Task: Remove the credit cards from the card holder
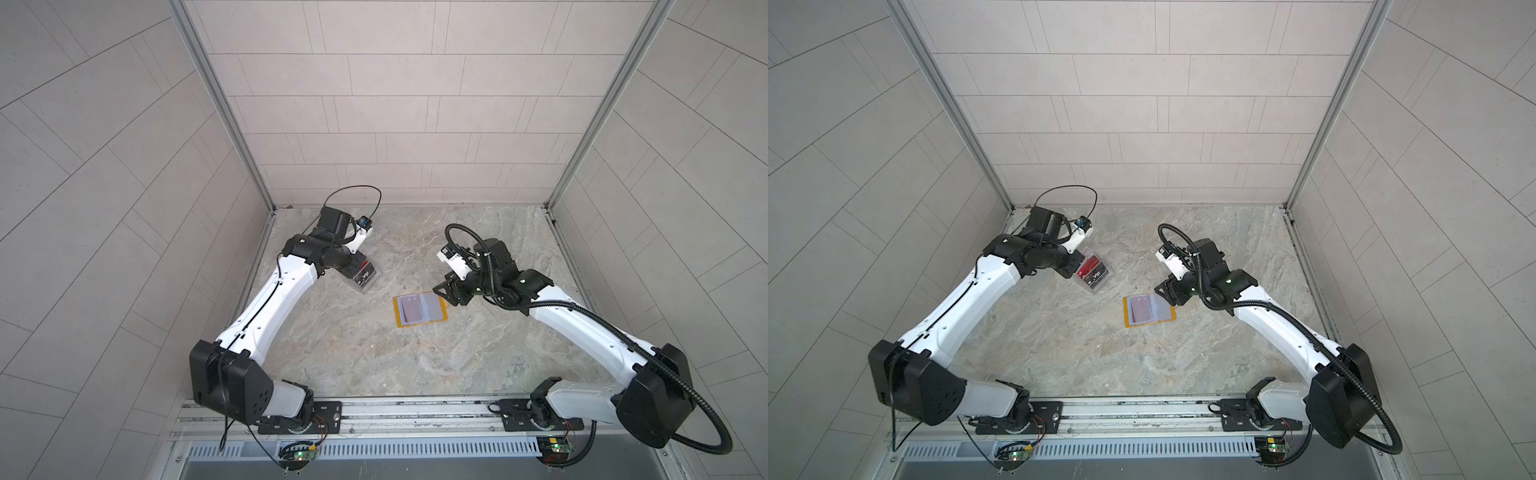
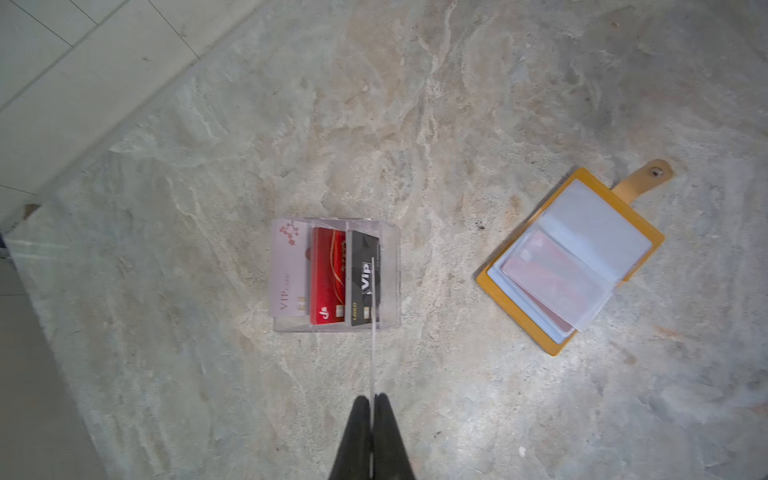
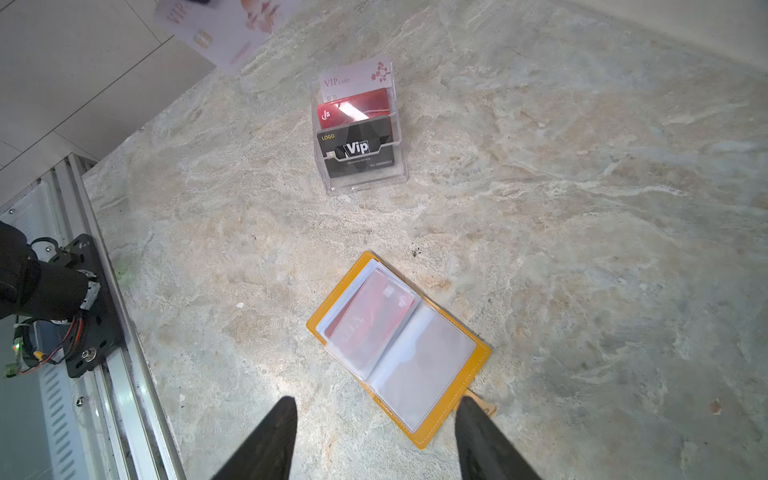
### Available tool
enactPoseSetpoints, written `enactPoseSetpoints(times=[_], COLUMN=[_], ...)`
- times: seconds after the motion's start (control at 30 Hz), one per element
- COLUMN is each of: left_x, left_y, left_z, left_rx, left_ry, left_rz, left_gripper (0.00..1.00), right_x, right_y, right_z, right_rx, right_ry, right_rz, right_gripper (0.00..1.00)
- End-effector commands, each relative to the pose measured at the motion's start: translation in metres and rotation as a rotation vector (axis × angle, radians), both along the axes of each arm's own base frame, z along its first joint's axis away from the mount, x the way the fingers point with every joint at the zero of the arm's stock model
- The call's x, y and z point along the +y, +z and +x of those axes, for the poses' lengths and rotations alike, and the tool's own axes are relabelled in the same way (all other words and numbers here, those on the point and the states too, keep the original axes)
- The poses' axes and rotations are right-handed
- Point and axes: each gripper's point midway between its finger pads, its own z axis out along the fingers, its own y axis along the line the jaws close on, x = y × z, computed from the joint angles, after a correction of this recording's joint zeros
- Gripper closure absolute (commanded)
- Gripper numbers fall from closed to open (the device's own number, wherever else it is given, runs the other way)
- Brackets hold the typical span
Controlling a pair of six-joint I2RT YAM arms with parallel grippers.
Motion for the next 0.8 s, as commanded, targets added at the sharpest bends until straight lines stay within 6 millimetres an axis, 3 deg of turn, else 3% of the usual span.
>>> enactPoseSetpoints(times=[0.0,0.2,0.43,0.77], left_x=[0.010,0.003,0.017,0.031], left_y=[0.016,0.018,0.011,-0.027], left_z=[0.018,0.032,0.055,0.067], left_rx=[-0.081,-0.075,-0.028,0.121], left_ry=[-0.027,-0.155,-0.166,-0.184], left_rz=[0.098,0.133,0.188,0.168], left_gripper=[1.00,1.00,1.00,1.00], right_x=[-0.002,-0.004,-0.007,-0.008], right_y=[0.006,0.004,0.004,-0.001], right_z=[0.001,0.001,0.001,0.007], right_rx=[-0.024,-0.023,-0.022,-0.013], right_ry=[-0.009,-0.015,-0.023,-0.044], right_rz=[-0.003,-0.011,-0.027,-0.043], right_gripper=[0.36,0.37,0.36,0.35])
